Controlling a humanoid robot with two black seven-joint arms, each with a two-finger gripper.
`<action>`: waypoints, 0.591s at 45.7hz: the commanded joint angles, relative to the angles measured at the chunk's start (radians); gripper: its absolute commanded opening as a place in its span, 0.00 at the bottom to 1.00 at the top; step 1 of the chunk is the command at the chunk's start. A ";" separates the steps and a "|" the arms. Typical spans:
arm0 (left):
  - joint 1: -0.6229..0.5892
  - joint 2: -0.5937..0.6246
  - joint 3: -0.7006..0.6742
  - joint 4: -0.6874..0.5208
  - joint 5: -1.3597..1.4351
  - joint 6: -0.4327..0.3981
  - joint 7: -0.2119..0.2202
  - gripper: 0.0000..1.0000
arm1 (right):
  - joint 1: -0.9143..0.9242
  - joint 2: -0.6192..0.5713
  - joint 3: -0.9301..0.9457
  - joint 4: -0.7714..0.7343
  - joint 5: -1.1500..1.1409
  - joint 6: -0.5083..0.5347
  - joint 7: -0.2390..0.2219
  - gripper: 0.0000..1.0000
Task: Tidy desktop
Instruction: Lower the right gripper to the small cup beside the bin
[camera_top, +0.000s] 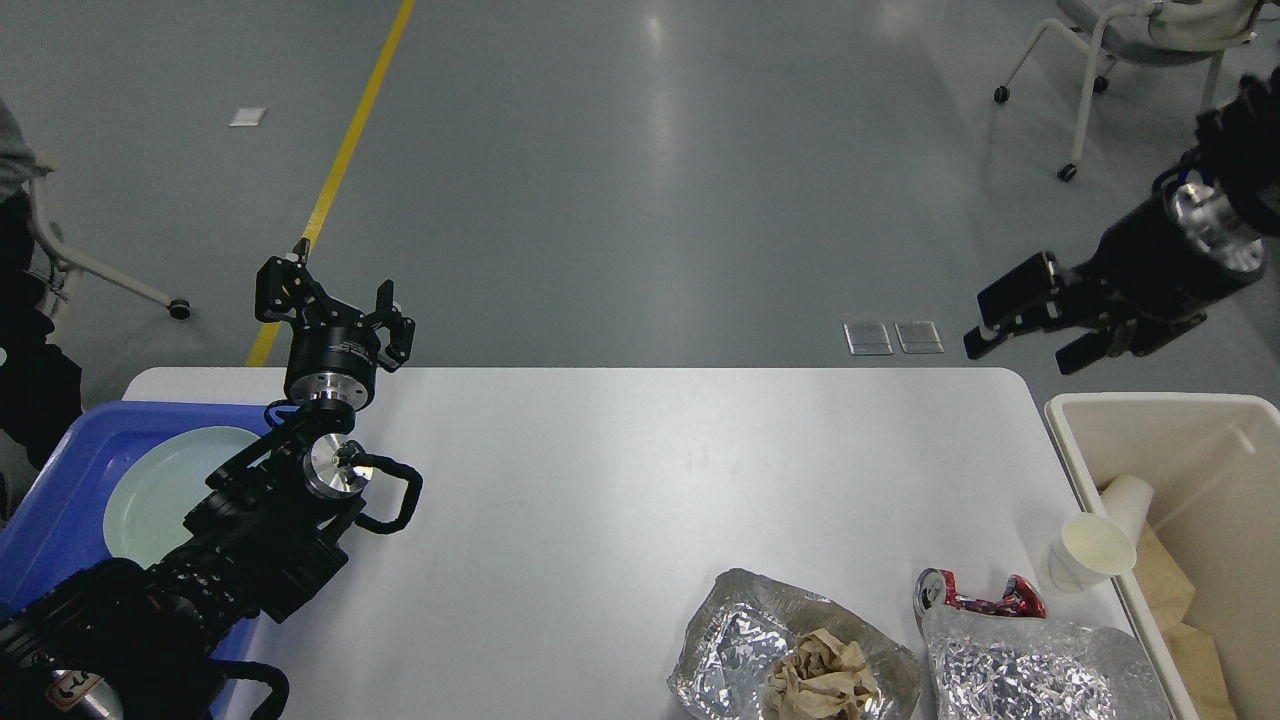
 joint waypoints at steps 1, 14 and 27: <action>0.000 0.000 0.001 0.000 0.000 0.000 0.000 1.00 | -0.211 0.058 -0.005 -0.139 -0.015 -0.044 -0.006 0.98; 0.000 0.000 -0.001 0.000 0.000 0.000 0.000 1.00 | -0.483 0.138 0.009 -0.405 -0.003 -0.096 -0.005 0.97; 0.000 0.000 -0.001 0.000 0.000 0.000 0.000 1.00 | -0.573 0.186 0.011 -0.403 0.012 -0.126 -0.006 0.95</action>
